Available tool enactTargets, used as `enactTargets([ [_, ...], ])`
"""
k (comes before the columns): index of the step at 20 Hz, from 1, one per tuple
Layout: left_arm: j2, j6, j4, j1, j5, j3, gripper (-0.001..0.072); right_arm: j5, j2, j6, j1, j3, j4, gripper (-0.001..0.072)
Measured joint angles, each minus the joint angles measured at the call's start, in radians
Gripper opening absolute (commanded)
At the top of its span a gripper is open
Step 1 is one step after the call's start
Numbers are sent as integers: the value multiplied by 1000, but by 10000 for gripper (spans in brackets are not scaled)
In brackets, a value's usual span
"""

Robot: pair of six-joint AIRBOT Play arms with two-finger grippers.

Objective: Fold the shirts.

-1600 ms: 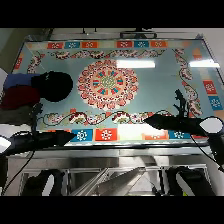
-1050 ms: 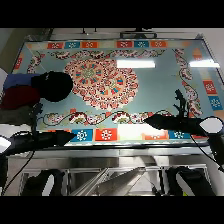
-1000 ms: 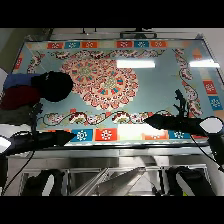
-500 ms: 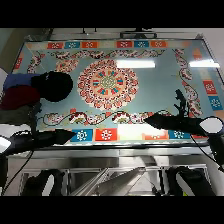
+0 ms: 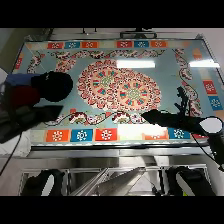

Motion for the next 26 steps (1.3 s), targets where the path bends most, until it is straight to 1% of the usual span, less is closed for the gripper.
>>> enactTargets([
  [3,-172,-26,180,40,51,178,720,-67,-16,-29,0,0,-11,642],
  [6,-428,-40,283,124,78,379,720,-127,-45,-42,0,0,-18,635],
  [9,-715,-44,329,190,89,575,720,-182,-76,-49,0,0,-21,636],
  [12,-994,-47,348,215,90,744,720,-224,-105,-50,0,0,-21,635],
  [16,-1256,-47,357,209,57,916,711,-248,-128,-53,0,0,-22,634],
  [17,-1305,-47,357,202,47,957,671,-249,-131,-52,0,0,-22,635],
  [18,-1348,-47,357,193,33,998,551,-254,-134,-52,0,0,-22,634],
  [19,-1381,-47,358,183,19,1033,390,-255,-135,-52,0,0,-22,635],
  [20,-1406,-47,361,172,4,1067,204,-256,-136,-52,0,0,-22,634],
  [21,-1422,-47,361,162,-8,1096,-1,-255,-137,-52,0,0,-22,635],
  [22,-1434,-46,361,153,-22,1126,19,-254,-137,-52,0,0,-22,634],
  [26,-1442,-53,352,128,-117,1234,18,-240,-138,-52,0,0,-22,633],
])
